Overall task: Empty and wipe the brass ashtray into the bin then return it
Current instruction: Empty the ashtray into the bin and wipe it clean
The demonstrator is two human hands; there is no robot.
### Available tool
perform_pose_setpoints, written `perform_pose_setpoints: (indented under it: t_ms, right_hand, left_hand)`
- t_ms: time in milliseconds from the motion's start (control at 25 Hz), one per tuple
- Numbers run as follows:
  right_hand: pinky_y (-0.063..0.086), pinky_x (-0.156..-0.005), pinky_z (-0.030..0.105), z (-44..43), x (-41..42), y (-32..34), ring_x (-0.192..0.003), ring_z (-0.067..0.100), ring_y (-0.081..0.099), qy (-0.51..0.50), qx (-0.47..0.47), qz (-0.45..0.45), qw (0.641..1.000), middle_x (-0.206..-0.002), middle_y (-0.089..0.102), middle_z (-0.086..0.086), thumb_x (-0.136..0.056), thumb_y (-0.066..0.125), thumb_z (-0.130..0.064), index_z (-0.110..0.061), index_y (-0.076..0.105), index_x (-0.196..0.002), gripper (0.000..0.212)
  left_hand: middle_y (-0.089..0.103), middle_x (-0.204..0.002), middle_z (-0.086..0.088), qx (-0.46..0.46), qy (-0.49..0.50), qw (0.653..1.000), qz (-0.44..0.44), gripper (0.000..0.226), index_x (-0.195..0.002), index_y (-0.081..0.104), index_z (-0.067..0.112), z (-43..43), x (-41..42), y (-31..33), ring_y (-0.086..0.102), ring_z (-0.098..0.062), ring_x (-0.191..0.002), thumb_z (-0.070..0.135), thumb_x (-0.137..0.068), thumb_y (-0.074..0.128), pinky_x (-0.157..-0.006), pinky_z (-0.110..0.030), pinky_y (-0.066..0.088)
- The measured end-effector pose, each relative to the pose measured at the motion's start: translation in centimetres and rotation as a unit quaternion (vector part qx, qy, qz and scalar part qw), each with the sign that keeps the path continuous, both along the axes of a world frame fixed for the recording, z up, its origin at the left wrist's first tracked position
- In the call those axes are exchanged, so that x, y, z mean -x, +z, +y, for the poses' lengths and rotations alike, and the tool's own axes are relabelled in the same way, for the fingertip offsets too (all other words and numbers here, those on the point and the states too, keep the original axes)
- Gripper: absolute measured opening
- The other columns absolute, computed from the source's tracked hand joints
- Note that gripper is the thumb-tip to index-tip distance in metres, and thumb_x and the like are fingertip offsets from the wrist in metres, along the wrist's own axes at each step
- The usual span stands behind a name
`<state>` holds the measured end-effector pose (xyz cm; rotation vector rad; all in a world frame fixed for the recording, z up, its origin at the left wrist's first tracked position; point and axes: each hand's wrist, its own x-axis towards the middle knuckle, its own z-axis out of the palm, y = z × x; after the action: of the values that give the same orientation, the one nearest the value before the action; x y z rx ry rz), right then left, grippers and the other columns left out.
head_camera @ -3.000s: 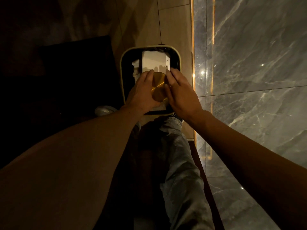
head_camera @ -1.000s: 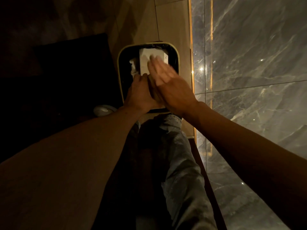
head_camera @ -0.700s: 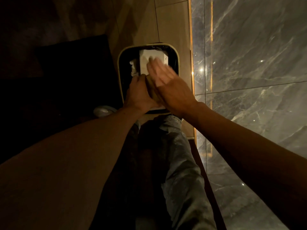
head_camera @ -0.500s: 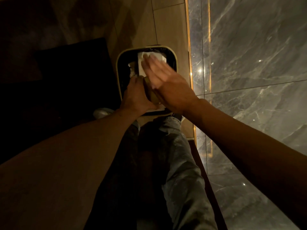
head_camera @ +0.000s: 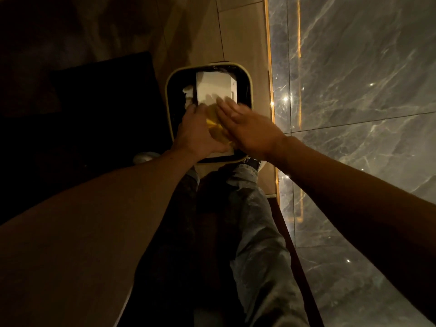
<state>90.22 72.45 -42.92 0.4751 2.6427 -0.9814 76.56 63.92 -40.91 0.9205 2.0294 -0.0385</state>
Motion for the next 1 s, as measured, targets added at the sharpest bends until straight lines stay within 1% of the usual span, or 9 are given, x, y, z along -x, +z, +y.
perform_pose_setpoints:
  t_ms: [80, 160, 240, 320, 400, 560, 720, 880, 1000]
  right_hand:
    - [0.023, -0.121, 0.048, 0.1, -0.7, -0.1, -0.150, 0.032, 0.013, 0.032, 0.003, -0.030, 0.999, -0.162, 0.012, 0.018, -0.104, 0.028, -0.034, -0.006, 0.014, -0.153, 0.058]
    - [0.014, -0.123, 0.042, 0.7, 1.1, 1.4, -0.149, 0.032, 0.017, -0.083, -0.017, 0.054, 0.995, -0.160, 0.020, 0.021, -0.104, 0.031, -0.029, -0.001, 0.020, -0.150, 0.055]
    - [0.017, -0.123, 0.043, 0.7, 1.7, 1.9, -0.147, 0.035, 0.023, -0.170, -0.027, 0.089, 0.981, -0.157, 0.026, 0.023, -0.103, 0.035, -0.026, 0.002, 0.024, -0.148, 0.055]
    - [0.027, -0.119, 0.051, -0.4, 0.2, 0.7, -0.147, 0.036, 0.023, -0.083, -0.002, 0.021, 0.996, -0.159, 0.022, 0.021, -0.103, 0.031, -0.036, -0.002, 0.019, -0.151, 0.060]
    - [0.025, -0.119, 0.050, -1.1, -1.3, -0.2, -0.150, 0.034, 0.016, 0.004, 0.004, -0.049, 0.999, -0.162, 0.013, 0.017, -0.102, 0.023, -0.045, -0.006, 0.013, -0.153, 0.065]
    - [0.020, -0.122, 0.044, -0.4, 1.2, 1.4, -0.148, 0.032, 0.021, -0.142, -0.025, 0.057, 0.988, -0.159, 0.021, 0.021, -0.103, 0.032, -0.031, 0.000, 0.019, -0.150, 0.058]
    - [0.026, -0.119, 0.048, -1.1, -1.3, -0.6, -0.149, 0.032, 0.019, 0.001, -0.003, -0.023, 1.000, -0.162, 0.015, 0.018, -0.105, 0.029, -0.040, -0.007, 0.014, -0.153, 0.060]
    - [0.019, -0.122, 0.043, 0.2, 1.6, 1.4, -0.148, 0.033, 0.022, -0.152, -0.029, 0.081, 0.985, -0.157, 0.025, 0.023, -0.104, 0.032, -0.026, 0.002, 0.023, -0.149, 0.054]
    - [0.028, -0.118, 0.052, -0.6, 0.1, -0.4, -0.147, 0.036, 0.024, -0.073, -0.003, 0.031, 0.997, -0.159, 0.022, 0.021, -0.103, 0.031, -0.034, -0.002, 0.021, -0.150, 0.058]
  left_hand:
    - [0.044, -0.138, -0.009, 0.013, -0.006, 1.000, -0.003, 0.101, -0.132, 0.047, 0.012, -0.2, -0.4, 0.1, 0.047, -0.026, -0.126, 0.049, -0.049, 0.090, -0.100, -0.036, 0.043]
    - [0.045, -0.135, -0.010, 0.003, -0.008, 1.000, -0.008, 0.098, -0.128, 0.049, 0.011, -0.6, -0.4, -0.1, 0.049, -0.026, -0.123, 0.048, -0.048, 0.092, -0.097, -0.036, 0.045]
    - [0.046, -0.133, -0.010, -0.004, -0.011, 1.000, -0.010, 0.097, -0.127, 0.049, 0.011, -0.6, -0.4, -0.1, 0.050, -0.026, -0.121, 0.048, -0.048, 0.092, -0.096, -0.035, 0.045]
    - [0.045, -0.134, -0.008, 0.002, -0.012, 1.000, -0.012, 0.099, -0.129, 0.047, 0.011, -0.3, -0.7, -0.2, 0.049, -0.024, -0.122, 0.048, -0.049, 0.091, -0.096, -0.034, 0.044]
    - [0.046, -0.134, -0.007, 0.010, -0.020, 1.000, -0.017, 0.099, -0.130, 0.047, 0.012, -0.4, -1.1, -0.2, 0.049, -0.023, -0.122, 0.048, -0.049, 0.091, -0.095, -0.031, 0.043]
    - [0.052, -0.127, -0.006, -0.025, -0.018, 0.999, -0.024, 0.094, -0.122, 0.053, 0.012, -0.4, -0.5, -0.4, 0.052, -0.020, -0.115, 0.052, -0.046, 0.091, -0.093, -0.031, 0.048]
    - [0.046, -0.134, -0.008, -0.001, -0.029, 0.999, -0.020, 0.098, -0.130, 0.047, 0.011, -0.2, -0.6, 0.1, 0.048, -0.023, -0.122, 0.047, -0.050, 0.091, -0.097, -0.032, 0.042]
    - [0.047, -0.131, -0.009, -0.008, -0.022, 1.000, -0.010, 0.097, -0.127, 0.049, 0.010, -0.5, -0.5, 0.0, 0.050, -0.023, -0.119, 0.046, -0.049, 0.092, -0.091, -0.028, 0.042]
    - [0.046, -0.133, -0.007, -0.006, -0.010, 1.000, -0.011, 0.095, -0.127, 0.049, 0.011, 0.0, -0.5, 0.1, 0.048, -0.021, -0.121, 0.047, -0.050, 0.091, -0.090, -0.026, 0.039]
